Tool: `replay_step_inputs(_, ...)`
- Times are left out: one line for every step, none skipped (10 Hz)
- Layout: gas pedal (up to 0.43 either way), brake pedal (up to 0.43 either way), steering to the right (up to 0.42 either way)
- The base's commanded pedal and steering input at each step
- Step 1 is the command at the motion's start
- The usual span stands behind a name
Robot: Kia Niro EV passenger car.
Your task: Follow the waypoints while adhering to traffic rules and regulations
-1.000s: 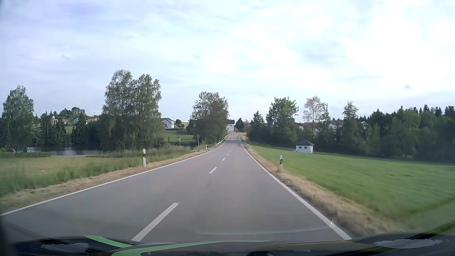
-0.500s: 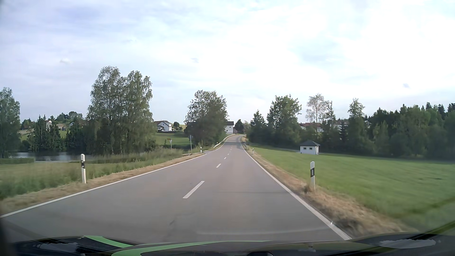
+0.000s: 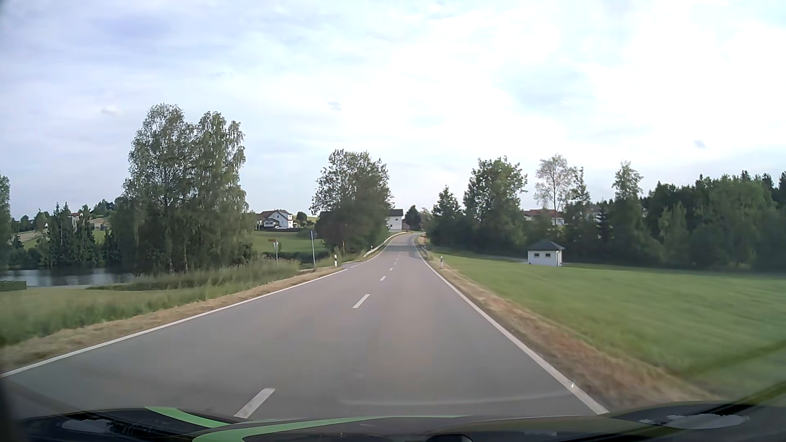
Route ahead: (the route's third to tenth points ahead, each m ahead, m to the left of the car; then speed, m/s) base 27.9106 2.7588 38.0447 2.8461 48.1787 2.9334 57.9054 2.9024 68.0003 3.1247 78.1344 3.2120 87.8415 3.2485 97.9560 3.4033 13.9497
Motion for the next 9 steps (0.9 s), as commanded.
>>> replay_step_inputs(0.0,0.0,0.0)
replay_step_inputs(0.0,0.0,0.0)
replay_step_inputs(0.0,0.0,-0.002)
replay_step_inputs(0.0,0.0,-0.002)
replay_step_inputs(0.0,0.0,-0.002)
replay_step_inputs(0.0,0.0,-0.002)
replay_step_inputs(0.0,0.0,-0.003)
replay_step_inputs(0.02,0.0,-0.003)
replay_step_inputs(0.059,0.0,-0.003)
